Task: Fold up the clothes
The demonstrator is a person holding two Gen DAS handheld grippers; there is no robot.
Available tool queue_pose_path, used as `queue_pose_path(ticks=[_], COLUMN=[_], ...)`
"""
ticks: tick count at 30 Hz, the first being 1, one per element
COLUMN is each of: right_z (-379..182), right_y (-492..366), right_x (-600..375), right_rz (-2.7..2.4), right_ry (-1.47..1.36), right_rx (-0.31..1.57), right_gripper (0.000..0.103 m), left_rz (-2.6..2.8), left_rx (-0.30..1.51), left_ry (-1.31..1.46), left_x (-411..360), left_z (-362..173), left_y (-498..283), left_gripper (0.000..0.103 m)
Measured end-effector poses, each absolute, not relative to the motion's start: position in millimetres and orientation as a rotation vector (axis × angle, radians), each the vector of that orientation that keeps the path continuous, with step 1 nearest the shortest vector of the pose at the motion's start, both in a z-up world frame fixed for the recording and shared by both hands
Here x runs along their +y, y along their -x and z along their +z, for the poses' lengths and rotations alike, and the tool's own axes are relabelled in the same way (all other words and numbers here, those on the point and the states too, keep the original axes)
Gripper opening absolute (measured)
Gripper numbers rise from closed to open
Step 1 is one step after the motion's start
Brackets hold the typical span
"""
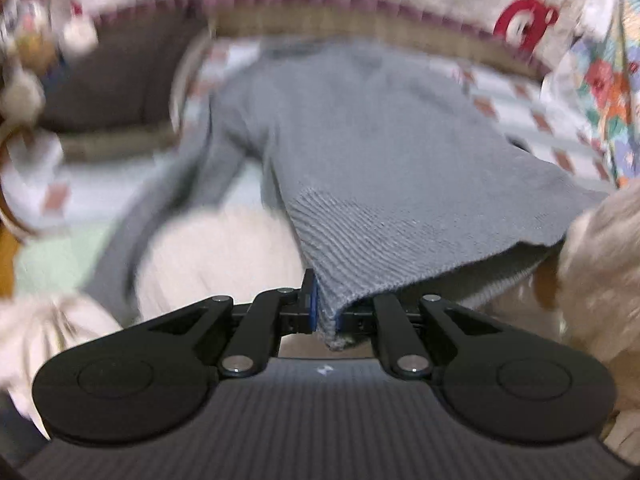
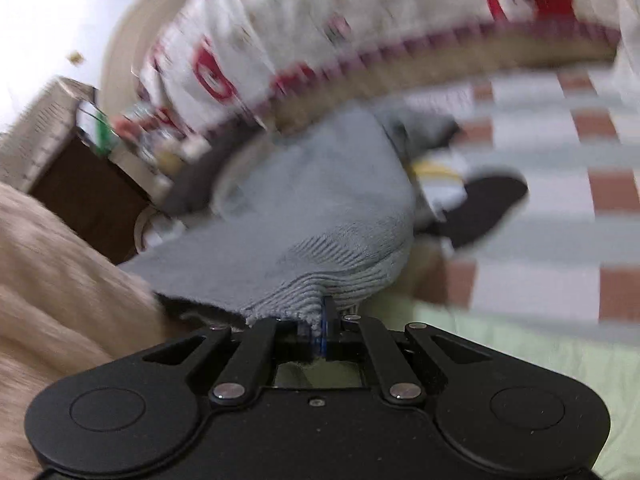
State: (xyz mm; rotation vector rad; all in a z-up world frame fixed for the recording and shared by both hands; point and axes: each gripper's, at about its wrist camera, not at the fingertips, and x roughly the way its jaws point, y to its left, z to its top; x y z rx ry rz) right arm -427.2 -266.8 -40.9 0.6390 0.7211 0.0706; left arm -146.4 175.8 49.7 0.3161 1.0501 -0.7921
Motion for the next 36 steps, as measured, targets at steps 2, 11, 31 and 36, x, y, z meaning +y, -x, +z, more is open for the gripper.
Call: queue_pose_path(ticks=[2,11,31,36], right_z=[-56.0,9.5,-83.5,-113.8], right_y=[422.3,406.1,153.5,122.3], right_x=[-260.8,-284.2,-370.8,-377.7], right_rz=[0.048,0.183,-0.096,-0.099], right_ry=[-0.604,-0.561,-0.501,-0.697], right_rx=[0.773,0.688,0.885,0.931], right_gripper=[0.004,0.045,0.05,0.05], left_rz=[-0.808,-0.954,-0.939,-0.969], left_rx=[1.054,0.995,0.865,0.897], left_ry=[-0.332,-0.312,-0.259,-0.235], left_x=[171.9,172.0,-60.1,-113.4], left_z=[46.8,92.0,5.4,-27.4], left_y=[149.8,145.5,-12.9,-27.7], left_gripper=[0.009,0.034,0.043,0.043])
